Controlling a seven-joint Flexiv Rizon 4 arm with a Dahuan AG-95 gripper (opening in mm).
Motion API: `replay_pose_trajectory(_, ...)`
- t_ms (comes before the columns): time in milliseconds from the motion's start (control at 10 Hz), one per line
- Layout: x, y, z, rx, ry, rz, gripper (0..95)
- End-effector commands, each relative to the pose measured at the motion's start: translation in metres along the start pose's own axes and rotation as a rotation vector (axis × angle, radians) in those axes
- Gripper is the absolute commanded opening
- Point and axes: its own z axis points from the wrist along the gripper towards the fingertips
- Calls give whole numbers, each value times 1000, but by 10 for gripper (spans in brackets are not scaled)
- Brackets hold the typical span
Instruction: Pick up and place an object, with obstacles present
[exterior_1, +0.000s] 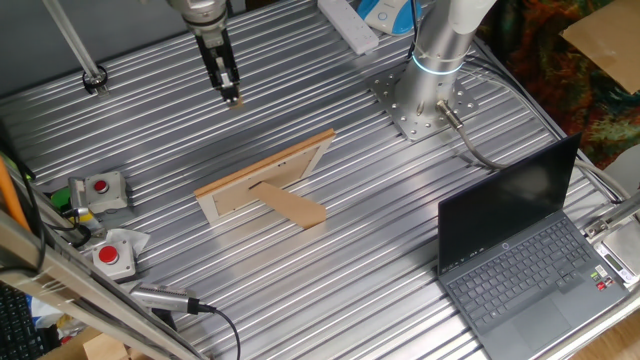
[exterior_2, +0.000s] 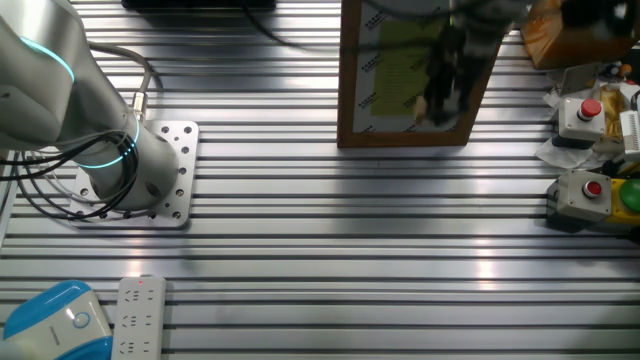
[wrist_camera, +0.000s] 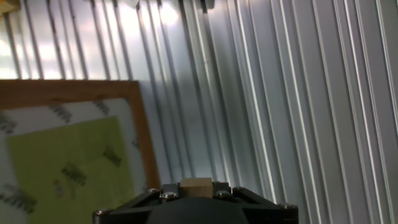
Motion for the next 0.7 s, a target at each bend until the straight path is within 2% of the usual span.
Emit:
replay_pose_trajectory(100,7,9,-6,7,10,10,0)
replay_pose_trajectory(200,14,17,-12,1,11,11,0)
replay_pose_trajectory(300,14,17,-12,1,11,11,0)
replay_pose_trajectory(400,23,25,-20,7,20,8,0)
replay_pose_trajectory(700,35,35,-31,8,35,17,0)
